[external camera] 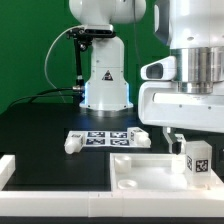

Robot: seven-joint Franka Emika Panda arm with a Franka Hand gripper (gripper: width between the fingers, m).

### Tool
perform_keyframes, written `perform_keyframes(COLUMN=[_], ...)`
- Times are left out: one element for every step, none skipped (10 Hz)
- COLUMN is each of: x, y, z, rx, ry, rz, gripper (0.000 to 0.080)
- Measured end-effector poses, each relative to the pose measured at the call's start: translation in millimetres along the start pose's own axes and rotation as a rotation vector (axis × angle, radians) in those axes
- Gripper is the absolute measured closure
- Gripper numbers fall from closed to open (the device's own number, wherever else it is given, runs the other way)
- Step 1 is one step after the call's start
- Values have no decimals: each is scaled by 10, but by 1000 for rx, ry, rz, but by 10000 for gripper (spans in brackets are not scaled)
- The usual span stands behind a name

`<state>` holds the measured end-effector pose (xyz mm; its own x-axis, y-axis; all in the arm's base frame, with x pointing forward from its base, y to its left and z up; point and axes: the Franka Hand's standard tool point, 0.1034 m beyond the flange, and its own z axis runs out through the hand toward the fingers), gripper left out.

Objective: Assemble one leg

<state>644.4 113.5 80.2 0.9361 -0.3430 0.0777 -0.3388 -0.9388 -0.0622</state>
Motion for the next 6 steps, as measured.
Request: perform_keyframes(x=[-32, -39, -34, -34, -37, -36], y=[-66, -73, -63, -62, -65, -54], z=[9, 12, 12, 13, 15, 18], rx=[7, 9, 7, 7, 9, 6], ry=[-3, -5, -4, -4, -5, -6], rz=[-191, -245, -213, -213, -162, -88], gripper=[151, 151, 151, 249, 249, 432])
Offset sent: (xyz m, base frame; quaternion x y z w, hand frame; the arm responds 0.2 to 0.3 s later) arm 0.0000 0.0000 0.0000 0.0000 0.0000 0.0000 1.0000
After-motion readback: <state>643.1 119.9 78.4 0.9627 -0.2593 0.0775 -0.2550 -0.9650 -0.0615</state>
